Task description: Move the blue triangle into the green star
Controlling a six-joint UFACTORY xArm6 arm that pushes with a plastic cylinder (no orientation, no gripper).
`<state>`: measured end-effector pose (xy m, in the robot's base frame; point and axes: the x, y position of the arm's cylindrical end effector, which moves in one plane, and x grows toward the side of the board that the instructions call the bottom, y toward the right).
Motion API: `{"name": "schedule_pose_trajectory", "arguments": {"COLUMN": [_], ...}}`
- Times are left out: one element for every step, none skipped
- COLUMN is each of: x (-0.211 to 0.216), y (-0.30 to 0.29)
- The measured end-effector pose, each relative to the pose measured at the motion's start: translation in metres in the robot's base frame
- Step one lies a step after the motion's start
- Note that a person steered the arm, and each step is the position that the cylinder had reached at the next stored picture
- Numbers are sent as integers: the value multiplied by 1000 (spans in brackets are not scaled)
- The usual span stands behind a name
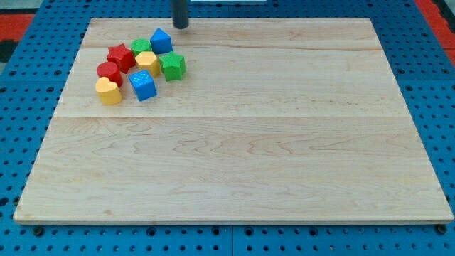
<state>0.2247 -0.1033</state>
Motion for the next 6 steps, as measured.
{"name": "schedule_pose_trajectory", "arguments": {"x": [27, 3, -9, -7, 37, 62], "y": [-9, -11, -42, -66, -34, -10]}}
